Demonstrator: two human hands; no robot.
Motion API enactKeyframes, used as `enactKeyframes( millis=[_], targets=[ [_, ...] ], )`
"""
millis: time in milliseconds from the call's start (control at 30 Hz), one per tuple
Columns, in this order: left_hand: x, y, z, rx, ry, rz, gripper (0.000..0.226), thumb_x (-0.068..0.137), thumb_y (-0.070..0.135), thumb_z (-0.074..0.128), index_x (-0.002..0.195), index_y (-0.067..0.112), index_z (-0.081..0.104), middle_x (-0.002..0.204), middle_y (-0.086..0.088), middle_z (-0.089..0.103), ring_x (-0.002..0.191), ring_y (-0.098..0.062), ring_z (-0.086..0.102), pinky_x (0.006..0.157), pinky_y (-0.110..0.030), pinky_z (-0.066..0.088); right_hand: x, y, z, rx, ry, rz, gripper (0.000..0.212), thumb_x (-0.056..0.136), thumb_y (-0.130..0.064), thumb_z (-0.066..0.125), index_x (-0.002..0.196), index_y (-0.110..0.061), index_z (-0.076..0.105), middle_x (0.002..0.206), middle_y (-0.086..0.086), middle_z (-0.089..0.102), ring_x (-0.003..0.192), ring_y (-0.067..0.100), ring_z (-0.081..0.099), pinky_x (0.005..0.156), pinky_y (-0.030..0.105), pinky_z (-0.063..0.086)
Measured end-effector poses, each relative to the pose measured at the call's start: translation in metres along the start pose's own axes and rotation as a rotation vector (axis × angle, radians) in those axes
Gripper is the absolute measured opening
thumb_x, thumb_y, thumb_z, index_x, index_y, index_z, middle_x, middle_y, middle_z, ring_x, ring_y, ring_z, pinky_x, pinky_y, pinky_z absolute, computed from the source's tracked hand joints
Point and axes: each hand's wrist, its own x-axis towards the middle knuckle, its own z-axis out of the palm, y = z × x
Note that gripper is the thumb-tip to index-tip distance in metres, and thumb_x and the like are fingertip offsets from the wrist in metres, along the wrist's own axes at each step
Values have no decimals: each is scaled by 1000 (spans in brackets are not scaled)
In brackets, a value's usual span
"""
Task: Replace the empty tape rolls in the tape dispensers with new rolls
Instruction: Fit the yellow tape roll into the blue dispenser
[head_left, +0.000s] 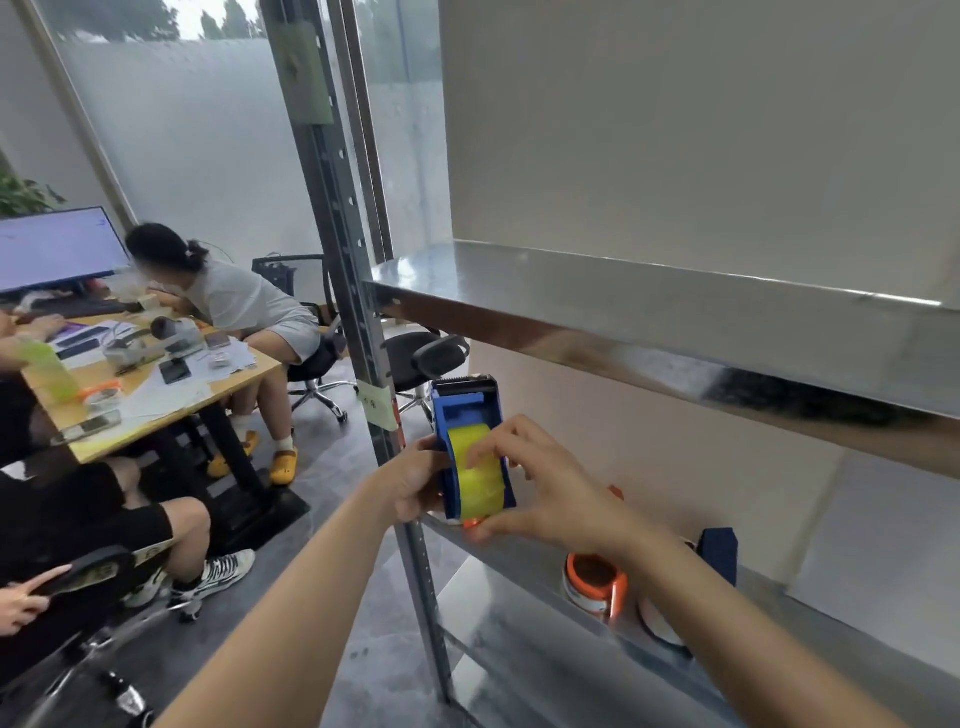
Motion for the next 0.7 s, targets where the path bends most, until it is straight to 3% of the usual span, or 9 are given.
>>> enactKeyframes(
  millis=[100, 167, 267, 433, 567, 700],
  targets=[
    [-6, 2, 1, -3, -1, -2, 18, 93, 4, 47, 101, 10, 63, 88, -10, 71, 82, -27, 67, 78, -45, 56, 1, 1, 6, -166, 63, -108, 35, 70, -23, 83, 100, -27, 64, 107, -10, 41, 103, 8, 39, 87, 18, 39],
    [-8, 2, 0, -11, 1, -8, 18, 92, 4, 49, 105, 7, 61, 90, -13, 70, 84, -29, 66, 85, -48, 53, 4, 2, 7, -203, 123, -153, 21, 71, -19, 82, 88, -23, 69, 103, -9, 44, 100, 8, 39, 85, 14, 35],
    [-11, 3, 1, -39, 26, -7, 28, 90, 4, 52, 118, 3, 56, 97, -17, 68, 85, -30, 66, 79, -45, 55, 7, 1, 5, -180, 186, -173, 9, 72, -21, 80, 77, -16, 73, 100, -4, 55, 98, 8, 43, 84, 9, 33],
    [-14, 8, 6, -83, 55, 24, 19, 93, 0, 47, 104, 6, 61, 78, -11, 71, 64, -21, 69, 57, -32, 56, 6, -3, 7, -136, 223, -149, 16, 79, -33, 71, 79, -17, 72, 98, -7, 64, 97, 5, 51, 82, 18, 44],
    [-17, 11, 14, -46, 56, 38, 34, 88, -5, 52, 121, 0, 54, 93, -18, 68, 74, -26, 69, 63, -35, 57, 10, -5, 5, -167, 330, -106, 13, 81, -28, 73, 77, -16, 67, 81, -6, 66, 81, 9, 56, 76, 29, 47],
    [-17, 12, 20, -14, 86, 85, 30, 90, -3, 49, 118, 2, 58, 92, -17, 68, 79, -29, 65, 75, -42, 56, 13, -6, 3, -30, 412, 46, 7, 79, -23, 77, 77, -19, 72, 77, -9, 69, 74, 9, 62, 70, 32, 53]
  ],
)
